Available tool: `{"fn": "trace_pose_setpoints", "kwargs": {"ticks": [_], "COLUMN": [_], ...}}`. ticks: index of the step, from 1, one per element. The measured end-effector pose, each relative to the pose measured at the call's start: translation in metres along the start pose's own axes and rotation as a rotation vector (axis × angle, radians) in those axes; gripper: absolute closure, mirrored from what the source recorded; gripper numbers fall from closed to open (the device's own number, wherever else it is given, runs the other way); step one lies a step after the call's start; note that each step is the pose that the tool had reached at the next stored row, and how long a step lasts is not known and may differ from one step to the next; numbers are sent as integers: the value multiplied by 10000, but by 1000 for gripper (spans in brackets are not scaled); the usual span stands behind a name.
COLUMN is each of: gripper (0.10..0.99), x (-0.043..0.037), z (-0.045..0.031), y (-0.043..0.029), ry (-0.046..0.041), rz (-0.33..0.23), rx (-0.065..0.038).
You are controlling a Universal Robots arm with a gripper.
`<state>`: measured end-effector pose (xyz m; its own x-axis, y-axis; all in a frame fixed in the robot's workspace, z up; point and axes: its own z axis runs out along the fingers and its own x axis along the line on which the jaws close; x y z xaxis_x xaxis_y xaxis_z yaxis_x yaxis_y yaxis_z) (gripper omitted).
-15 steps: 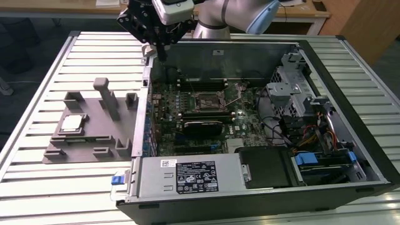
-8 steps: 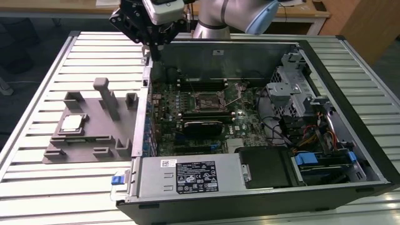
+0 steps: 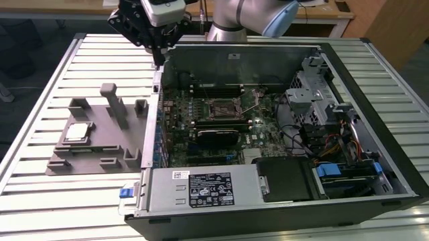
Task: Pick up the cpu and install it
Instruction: 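Reach for the cpu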
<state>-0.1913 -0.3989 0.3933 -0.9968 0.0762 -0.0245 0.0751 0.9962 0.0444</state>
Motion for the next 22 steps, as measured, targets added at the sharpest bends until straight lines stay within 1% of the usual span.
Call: {"fn": "trace_pose_setpoints", "kwargs": {"ticks": [12,22], "gripper": [980,980], "x": [252,491], "z": [-7,-14], "y": [-19,-37], "ry": [0,-3], "rz": [-1,0], "rx": [0,0]}}
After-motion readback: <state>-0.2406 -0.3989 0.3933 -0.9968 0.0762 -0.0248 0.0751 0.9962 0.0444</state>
